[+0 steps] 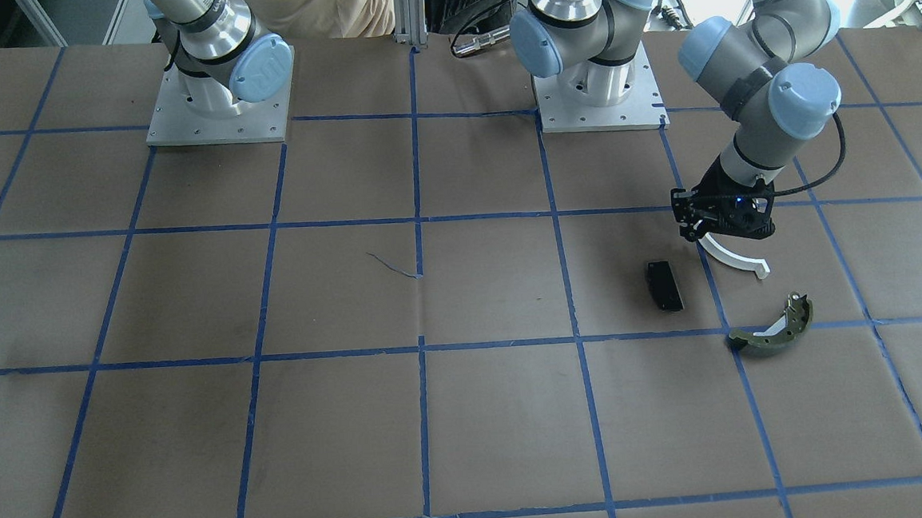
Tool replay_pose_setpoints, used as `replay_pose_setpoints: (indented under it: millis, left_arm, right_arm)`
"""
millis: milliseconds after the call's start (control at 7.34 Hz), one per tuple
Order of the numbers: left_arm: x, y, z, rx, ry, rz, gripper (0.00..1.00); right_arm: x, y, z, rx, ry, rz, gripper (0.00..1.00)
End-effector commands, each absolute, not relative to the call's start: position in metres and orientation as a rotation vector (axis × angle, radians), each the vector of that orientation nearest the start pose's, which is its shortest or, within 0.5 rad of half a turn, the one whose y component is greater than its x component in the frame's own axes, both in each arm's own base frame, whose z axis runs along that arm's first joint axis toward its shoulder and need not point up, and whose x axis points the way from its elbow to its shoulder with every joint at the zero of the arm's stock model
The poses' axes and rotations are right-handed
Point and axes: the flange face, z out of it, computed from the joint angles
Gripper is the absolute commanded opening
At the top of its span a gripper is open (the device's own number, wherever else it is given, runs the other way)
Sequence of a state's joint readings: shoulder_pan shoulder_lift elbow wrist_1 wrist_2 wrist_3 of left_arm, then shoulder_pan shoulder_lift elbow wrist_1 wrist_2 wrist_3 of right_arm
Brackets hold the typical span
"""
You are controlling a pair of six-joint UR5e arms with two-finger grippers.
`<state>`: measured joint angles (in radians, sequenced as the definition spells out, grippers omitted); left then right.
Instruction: Place bearing gear from tray to pile
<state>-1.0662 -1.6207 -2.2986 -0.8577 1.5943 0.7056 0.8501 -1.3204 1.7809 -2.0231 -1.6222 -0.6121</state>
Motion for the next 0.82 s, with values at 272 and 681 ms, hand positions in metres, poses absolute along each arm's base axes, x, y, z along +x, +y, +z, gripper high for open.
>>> replay_pose_setpoints:
  millis: [272,681]
  left_arm:
    - [0.077,-0.410,0.190,0.266,3.157,0.130,0.49]
    - [0.074,-0.409,0.191,0.275,3.153,0.124,1.00]
  right_arm:
    - [-0.017,-0.466,0.293,0.399,3.123,0.081,0.16]
    - [0.157,-0.447,0.297,0.494,3.116,-0.031,0.16]
